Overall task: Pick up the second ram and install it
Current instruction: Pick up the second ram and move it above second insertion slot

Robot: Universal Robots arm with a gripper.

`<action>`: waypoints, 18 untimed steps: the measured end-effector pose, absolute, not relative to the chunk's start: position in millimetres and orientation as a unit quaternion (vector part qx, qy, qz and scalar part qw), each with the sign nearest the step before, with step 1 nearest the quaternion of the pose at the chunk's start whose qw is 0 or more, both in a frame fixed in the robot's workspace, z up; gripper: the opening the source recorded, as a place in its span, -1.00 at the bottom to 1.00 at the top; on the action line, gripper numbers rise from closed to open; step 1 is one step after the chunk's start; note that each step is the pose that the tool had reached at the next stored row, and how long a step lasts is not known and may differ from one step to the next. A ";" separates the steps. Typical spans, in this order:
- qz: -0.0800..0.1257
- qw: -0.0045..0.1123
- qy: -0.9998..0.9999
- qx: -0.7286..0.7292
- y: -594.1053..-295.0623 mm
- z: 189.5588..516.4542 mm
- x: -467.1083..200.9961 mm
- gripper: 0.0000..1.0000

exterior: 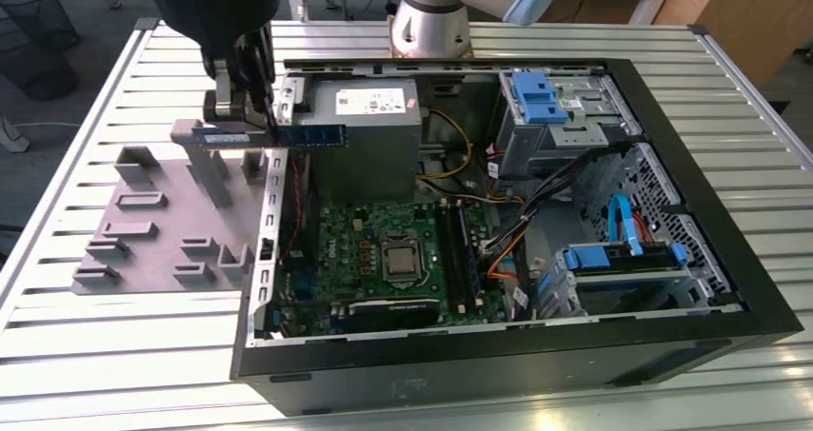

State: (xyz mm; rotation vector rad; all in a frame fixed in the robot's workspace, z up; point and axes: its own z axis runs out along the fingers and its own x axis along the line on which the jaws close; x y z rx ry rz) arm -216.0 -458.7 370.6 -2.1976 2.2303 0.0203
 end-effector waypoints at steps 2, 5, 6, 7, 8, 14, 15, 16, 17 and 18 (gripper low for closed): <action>0.006 0.005 0.712 -0.702 -458.7 370.6 -213.7 -0.72; 0.006 0.005 0.712 -0.702 -458.7 370.6 -210.0 -0.72; 0.006 0.005 0.712 -0.702 -458.7 370.6 -208.8 -0.72; 0.006 0.005 0.712 -0.702 -458.7 370.6 -207.7 -0.72; 0.006 0.005 0.712 -0.702 -458.7 370.6 -206.4 -0.72; 0.006 0.005 0.712 -0.702 -458.7 370.5 -198.5 -0.72; 0.006 0.005 0.712 -0.702 -458.7 370.6 -197.3 -0.72; 0.006 0.005 0.712 -0.702 -458.7 370.6 -196.0 -0.72; 0.006 0.005 0.712 -0.702 -458.7 370.6 -194.8 -0.72; 0.006 0.005 0.712 -0.702 -458.7 370.6 -193.6 -0.72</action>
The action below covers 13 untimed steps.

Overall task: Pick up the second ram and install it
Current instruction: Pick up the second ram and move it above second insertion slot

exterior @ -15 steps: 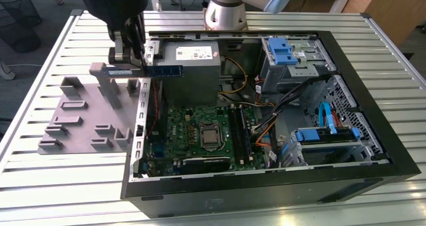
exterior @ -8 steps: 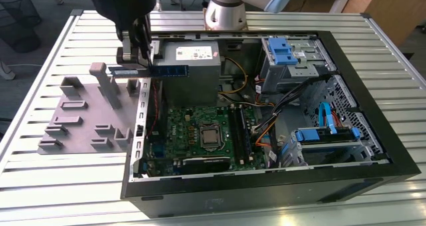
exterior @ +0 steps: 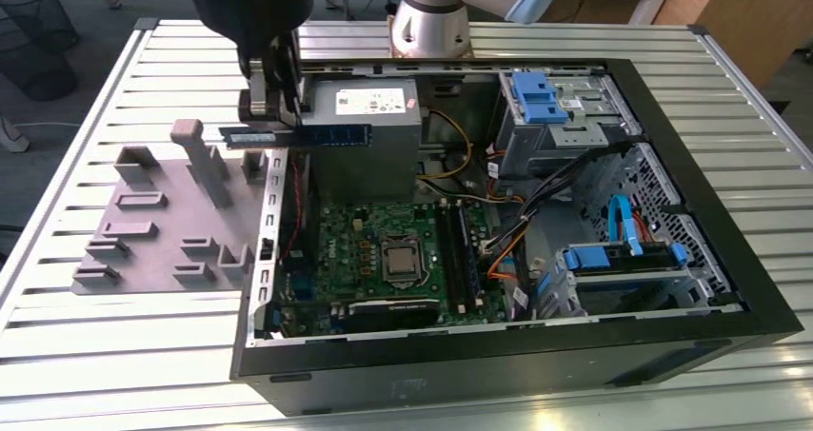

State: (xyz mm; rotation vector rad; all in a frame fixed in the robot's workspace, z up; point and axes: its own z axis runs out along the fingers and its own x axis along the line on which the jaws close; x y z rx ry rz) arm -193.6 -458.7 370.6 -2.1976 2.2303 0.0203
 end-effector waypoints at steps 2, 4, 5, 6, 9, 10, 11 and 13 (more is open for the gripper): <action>0.006 0.005 0.712 -0.702 -458.7 370.6 -191.3 -0.72; 0.006 0.005 0.712 -0.702 -458.7 370.6 -189.0 -0.72; 0.006 0.005 0.712 -0.702 -458.7 370.6 -187.8 -0.72; 0.006 0.005 0.712 -0.702 -458.7 370.6 -186.5 -0.72; 0.006 0.005 0.712 -0.702 -458.7 370.5 -183.0 -0.72; 0.006 0.005 0.712 -0.702 -458.7 370.6 -181.8 -0.72; 0.007 0.005 0.712 -0.702 -458.7 370.5 -180.6 -0.72; 0.006 0.005 0.712 -0.702 -458.7 370.6 -178.1 -0.72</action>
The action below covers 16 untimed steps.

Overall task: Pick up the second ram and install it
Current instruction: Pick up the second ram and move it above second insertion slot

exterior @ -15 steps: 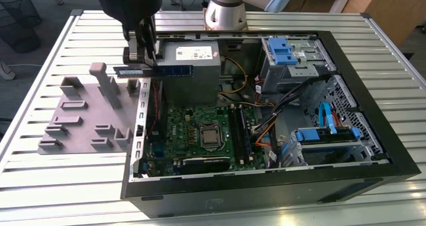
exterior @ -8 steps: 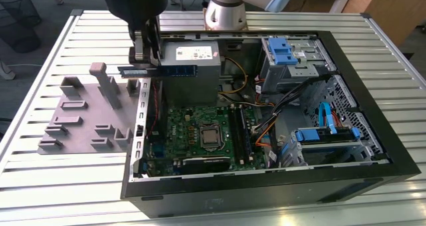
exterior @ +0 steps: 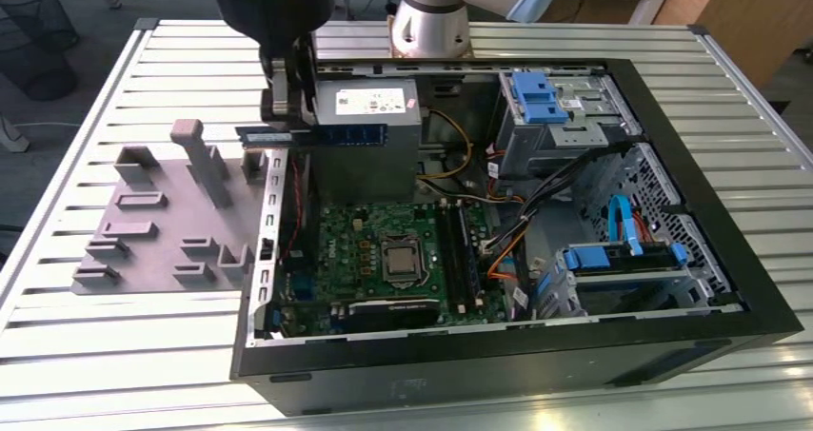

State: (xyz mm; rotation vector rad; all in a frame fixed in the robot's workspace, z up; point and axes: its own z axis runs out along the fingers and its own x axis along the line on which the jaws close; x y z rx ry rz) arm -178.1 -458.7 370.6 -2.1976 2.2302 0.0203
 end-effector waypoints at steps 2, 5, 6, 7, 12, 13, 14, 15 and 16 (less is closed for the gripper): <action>0.006 0.005 0.712 -0.702 -458.7 370.6 -175.8 -0.72; 0.006 0.005 0.712 -0.702 -458.7 370.6 -172.2 -0.72; 0.006 0.005 0.712 -0.702 -458.7 370.6 -170.9 -0.72; 0.006 0.005 0.712 -0.702 -458.7 370.6 -169.6 -0.72; 0.006 0.005 0.712 -0.702 -458.7 370.6 -164.1 -0.72; 0.006 0.005 0.712 -0.702 -458.7 370.6 -163.1 -0.72; 0.006 0.005 0.712 -0.702 -458.7 370.6 -161.9 -0.72; 0.006 0.005 0.712 -0.702 -458.7 370.6 -160.8 -0.72; 0.006 0.005 0.712 -0.702 -458.7 370.6 -159.6 -0.72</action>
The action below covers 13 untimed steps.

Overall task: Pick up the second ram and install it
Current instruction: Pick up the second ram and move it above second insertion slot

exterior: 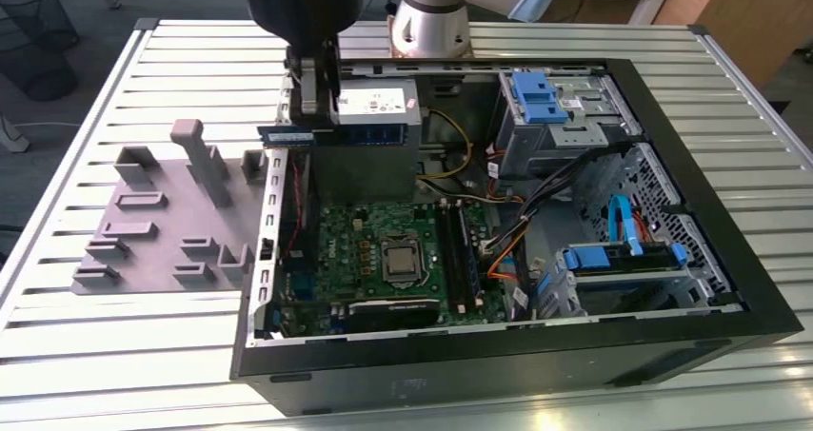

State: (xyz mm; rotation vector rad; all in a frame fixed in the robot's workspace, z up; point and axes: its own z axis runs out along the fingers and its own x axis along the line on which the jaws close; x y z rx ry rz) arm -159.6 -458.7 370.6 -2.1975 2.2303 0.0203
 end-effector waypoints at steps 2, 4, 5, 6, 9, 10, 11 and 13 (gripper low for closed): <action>0.006 0.005 0.712 -0.702 -458.7 370.6 -157.4 -0.72; 0.006 0.005 0.712 -0.702 -458.7 370.6 -155.0 -0.72; 0.006 0.005 0.712 -0.702 -458.7 370.6 -153.9 -0.72; 0.006 0.005 0.712 -0.702 -458.7 370.6 -152.7 -0.72; 0.006 0.005 0.712 -0.702 -458.7 370.6 -149.2 -0.72; 0.006 0.005 0.712 -0.702 -458.7 370.6 -147.9 -0.72; 0.006 0.005 0.712 -0.702 -458.7 370.6 -146.8 -0.72; 0.006 0.005 0.712 -0.702 -458.7 370.6 -144.5 -0.72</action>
